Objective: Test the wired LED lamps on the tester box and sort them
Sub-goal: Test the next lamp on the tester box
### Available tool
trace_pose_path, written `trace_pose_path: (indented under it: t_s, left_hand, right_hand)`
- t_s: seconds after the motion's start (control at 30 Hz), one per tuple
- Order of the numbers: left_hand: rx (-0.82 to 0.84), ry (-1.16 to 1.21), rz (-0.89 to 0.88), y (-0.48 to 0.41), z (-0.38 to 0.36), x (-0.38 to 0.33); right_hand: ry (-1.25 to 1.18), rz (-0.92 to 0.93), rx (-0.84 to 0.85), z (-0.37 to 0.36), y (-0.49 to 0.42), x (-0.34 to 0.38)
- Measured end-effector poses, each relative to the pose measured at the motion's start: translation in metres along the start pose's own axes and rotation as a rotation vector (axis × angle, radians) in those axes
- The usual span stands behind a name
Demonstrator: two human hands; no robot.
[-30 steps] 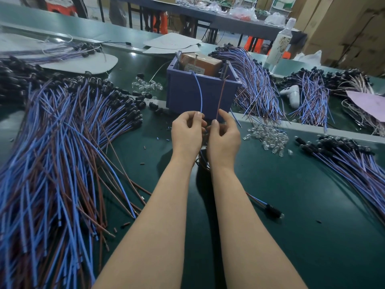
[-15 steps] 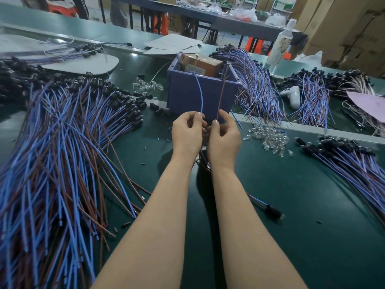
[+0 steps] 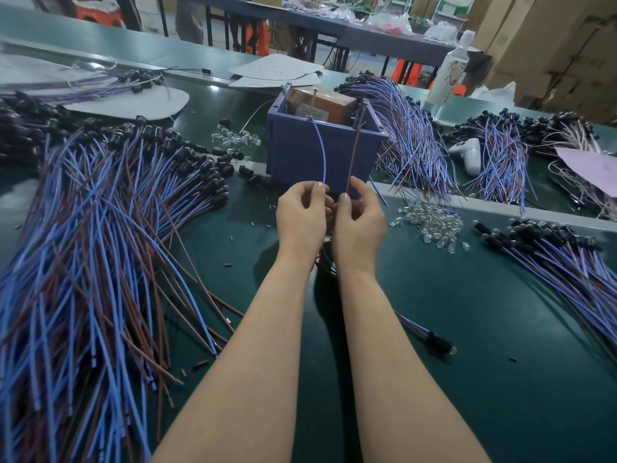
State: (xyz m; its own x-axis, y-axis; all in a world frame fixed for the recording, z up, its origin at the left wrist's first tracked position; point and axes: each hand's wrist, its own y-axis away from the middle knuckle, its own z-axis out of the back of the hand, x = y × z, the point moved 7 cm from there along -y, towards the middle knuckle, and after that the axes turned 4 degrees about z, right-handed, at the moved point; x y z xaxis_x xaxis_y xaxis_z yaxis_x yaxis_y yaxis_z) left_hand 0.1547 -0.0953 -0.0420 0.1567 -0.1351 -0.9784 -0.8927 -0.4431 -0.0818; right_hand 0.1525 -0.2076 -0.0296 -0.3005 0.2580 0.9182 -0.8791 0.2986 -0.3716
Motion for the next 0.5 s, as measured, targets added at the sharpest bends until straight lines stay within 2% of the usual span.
trace_pose_path:
  t_s: [0.5]
  left_hand:
    - [-0.007,0.001,-0.006,-0.0004,0.0003,-0.0011]
  right_hand:
    - [0.010,-0.002,0.003,-0.0003,-0.0009,-0.0009]
